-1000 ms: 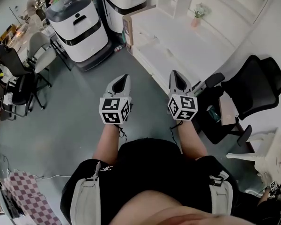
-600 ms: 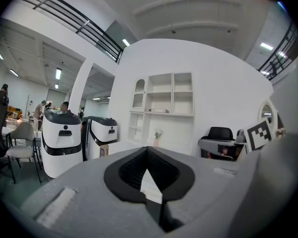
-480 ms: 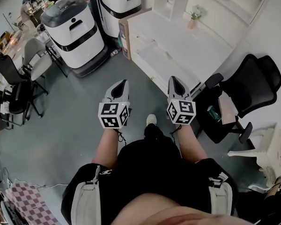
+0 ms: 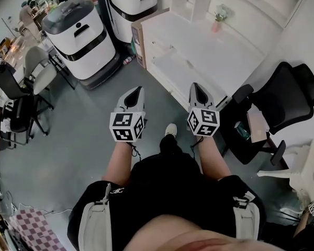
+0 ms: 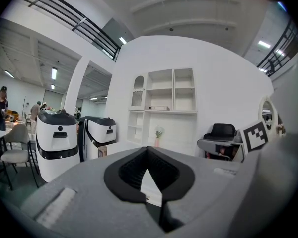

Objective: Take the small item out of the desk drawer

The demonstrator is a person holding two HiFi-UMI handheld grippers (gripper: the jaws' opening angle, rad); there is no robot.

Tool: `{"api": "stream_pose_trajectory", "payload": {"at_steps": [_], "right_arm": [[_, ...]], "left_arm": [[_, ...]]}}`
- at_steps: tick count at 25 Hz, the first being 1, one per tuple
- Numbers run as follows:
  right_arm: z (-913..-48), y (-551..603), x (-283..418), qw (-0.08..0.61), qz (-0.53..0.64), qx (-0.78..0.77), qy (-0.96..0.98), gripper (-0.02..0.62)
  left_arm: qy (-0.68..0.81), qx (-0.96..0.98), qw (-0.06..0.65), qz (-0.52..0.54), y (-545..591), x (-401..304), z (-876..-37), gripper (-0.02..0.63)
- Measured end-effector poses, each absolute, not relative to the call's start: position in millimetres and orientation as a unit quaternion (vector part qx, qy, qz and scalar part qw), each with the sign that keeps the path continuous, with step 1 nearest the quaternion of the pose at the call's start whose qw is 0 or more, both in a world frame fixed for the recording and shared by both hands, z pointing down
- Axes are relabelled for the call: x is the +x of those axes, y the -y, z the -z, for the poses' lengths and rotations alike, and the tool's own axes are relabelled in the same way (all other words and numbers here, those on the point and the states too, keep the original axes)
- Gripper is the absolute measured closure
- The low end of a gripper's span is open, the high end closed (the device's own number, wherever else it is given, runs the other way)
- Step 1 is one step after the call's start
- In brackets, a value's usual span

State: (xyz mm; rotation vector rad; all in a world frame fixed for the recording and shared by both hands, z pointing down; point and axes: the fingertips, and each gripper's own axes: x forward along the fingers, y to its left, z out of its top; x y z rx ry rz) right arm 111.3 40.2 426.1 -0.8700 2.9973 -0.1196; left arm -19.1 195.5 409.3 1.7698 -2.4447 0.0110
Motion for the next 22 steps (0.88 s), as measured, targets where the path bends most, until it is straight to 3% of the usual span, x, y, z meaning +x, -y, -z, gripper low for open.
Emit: {"api": "stream_pose_trajectory", "payload": {"at_steps": [22], "right_arm": [[-411, 199, -33, -0.008, 0.059, -0.272, -0.960, 0.598]], "left_arm": [[0.794, 0.603, 0.068, -0.035, 66, -154, -384, 0.594]]}}
